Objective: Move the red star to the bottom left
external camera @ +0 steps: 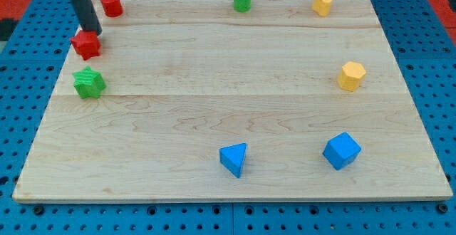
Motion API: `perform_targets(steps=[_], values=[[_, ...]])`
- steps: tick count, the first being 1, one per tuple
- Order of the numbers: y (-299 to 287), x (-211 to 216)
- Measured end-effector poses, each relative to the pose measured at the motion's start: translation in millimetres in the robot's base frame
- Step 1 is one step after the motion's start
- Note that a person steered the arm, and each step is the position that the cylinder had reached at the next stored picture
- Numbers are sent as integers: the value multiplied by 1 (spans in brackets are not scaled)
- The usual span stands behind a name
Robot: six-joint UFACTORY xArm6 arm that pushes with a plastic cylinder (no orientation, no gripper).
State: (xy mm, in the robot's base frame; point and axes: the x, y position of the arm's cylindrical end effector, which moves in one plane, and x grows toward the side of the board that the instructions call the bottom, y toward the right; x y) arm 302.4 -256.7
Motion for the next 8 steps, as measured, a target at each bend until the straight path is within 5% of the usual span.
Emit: perform_targets(steps=[5, 8], values=[[-23, 128], [-29, 134]])
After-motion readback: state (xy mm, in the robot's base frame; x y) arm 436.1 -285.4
